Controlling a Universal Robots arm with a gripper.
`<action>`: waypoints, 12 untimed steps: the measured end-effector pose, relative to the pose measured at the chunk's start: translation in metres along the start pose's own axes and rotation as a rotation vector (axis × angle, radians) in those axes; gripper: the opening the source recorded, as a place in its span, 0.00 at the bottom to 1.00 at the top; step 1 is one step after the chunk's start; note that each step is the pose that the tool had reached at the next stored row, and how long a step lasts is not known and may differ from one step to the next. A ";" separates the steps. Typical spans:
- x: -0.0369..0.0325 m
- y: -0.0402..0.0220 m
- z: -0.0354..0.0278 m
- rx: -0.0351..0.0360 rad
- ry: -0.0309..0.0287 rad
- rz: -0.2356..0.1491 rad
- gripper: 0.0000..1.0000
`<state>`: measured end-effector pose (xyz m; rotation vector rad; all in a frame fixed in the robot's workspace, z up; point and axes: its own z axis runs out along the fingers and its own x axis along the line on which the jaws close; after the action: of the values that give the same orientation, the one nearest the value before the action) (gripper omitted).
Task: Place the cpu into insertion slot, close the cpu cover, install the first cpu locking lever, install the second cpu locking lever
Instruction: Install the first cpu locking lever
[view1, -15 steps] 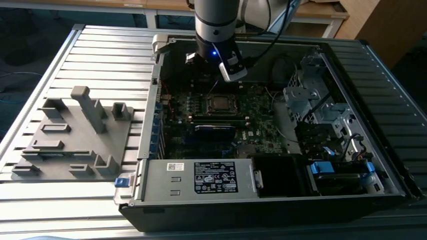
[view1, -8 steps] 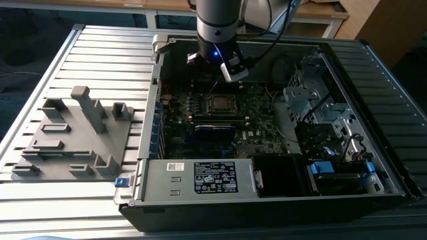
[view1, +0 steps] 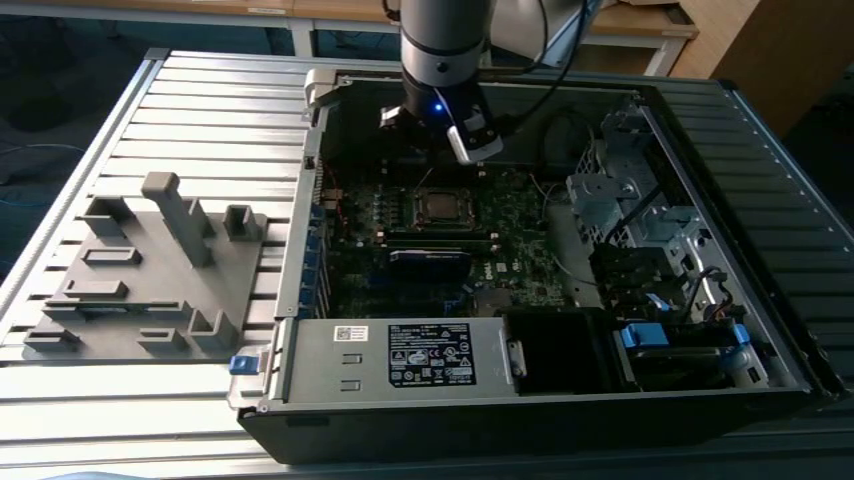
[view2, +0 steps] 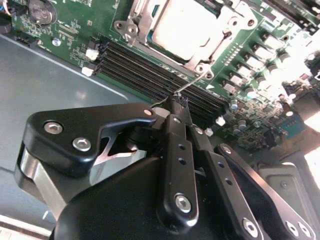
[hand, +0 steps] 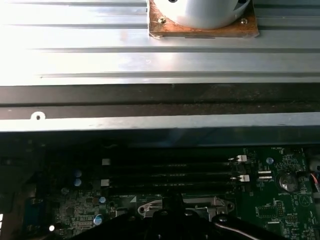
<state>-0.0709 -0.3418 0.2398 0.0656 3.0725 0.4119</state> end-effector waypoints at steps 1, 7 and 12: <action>-0.0008 0.0000 0.0004 -0.0001 0.0000 0.000 0.11; -0.0016 0.0000 0.0011 0.0002 0.0001 0.000 0.11; -0.0034 -0.0005 0.0030 0.0004 0.0002 0.000 0.11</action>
<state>-0.0674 -0.3417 0.2368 0.0657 3.0728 0.4114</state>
